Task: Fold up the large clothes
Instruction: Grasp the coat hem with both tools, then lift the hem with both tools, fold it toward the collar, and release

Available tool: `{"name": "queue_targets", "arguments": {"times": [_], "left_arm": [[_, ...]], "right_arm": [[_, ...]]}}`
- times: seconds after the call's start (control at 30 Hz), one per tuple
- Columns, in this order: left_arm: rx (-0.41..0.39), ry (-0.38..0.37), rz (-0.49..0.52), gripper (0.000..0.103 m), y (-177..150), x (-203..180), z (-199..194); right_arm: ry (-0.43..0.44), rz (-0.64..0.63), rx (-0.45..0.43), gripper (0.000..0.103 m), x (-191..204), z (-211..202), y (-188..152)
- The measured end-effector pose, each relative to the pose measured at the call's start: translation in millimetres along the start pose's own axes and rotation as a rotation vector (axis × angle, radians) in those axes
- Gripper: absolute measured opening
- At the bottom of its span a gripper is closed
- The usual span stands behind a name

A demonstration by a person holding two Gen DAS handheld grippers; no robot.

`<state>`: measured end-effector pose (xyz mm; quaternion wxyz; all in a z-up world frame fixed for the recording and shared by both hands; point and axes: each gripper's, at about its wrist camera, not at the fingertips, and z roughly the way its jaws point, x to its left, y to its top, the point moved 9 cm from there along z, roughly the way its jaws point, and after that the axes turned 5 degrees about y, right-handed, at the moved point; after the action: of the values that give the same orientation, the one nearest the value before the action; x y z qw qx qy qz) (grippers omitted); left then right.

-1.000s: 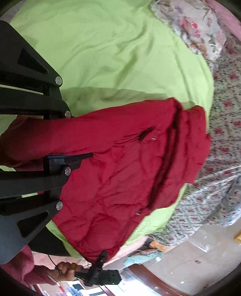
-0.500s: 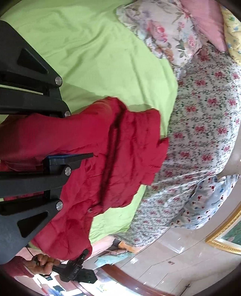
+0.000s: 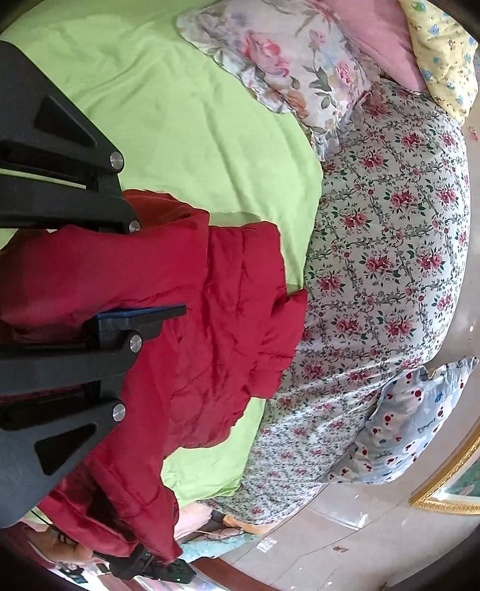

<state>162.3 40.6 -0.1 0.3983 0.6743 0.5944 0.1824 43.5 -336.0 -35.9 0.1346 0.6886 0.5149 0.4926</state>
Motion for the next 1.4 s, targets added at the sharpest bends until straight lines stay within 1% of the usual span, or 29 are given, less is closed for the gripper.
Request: {"name": "queue_targets", "arguments": {"times": [0.17,0.3,0.43,0.53,0.67,0.8,0.93,1.07,1.17,1.3,1.4], "left_arm": [[-0.006,0.014,-0.012,0.016,23.6,-0.5,22.2],[0.012,0.040,-0.039,0.017,40.2,2.3,47.3],[0.025,0.085,-0.053,0.017,57.2,6.2,75.5],[0.033,0.117,-0.056,0.018,65.7,9.4,97.8],[0.054,0.145,-0.058,0.018,70.1,12.3,131.1],[0.068,0.176,-0.059,0.020,75.1,17.0,162.1],[0.089,0.184,-0.078,0.021,79.1,22.6,190.7],[0.099,0.206,-0.061,0.022,82.9,21.4,216.4],[0.116,0.205,-0.053,0.022,85.9,20.4,232.8],[0.128,0.179,-0.095,0.023,88.2,24.9,238.1],[0.118,0.161,-0.093,0.025,87.3,24.3,231.1]], "right_arm": [[-0.008,-0.013,-0.032,0.027,1.1,16.9,27.1],[-0.019,-0.011,-0.056,0.028,-0.1,32.7,49.4],[-0.045,-0.011,-0.079,0.028,-7.9,51.2,71.1],[-0.080,0.008,-0.092,0.029,-22.9,69.5,85.8],[-0.108,0.046,-0.079,0.029,-41.8,95.9,94.4],[-0.150,0.038,-0.062,0.029,-53.0,122.4,100.7],[-0.185,0.025,-0.049,0.029,-65.7,150.5,106.9],[-0.213,0.012,-0.041,0.028,-78.2,174.1,108.2],[-0.225,0.019,-0.035,0.028,-90.2,189.2,109.8],[-0.240,0.042,-0.029,0.029,-99.7,200.0,111.1],[-0.247,0.041,-0.028,0.029,-102.9,204.5,112.4]]}}
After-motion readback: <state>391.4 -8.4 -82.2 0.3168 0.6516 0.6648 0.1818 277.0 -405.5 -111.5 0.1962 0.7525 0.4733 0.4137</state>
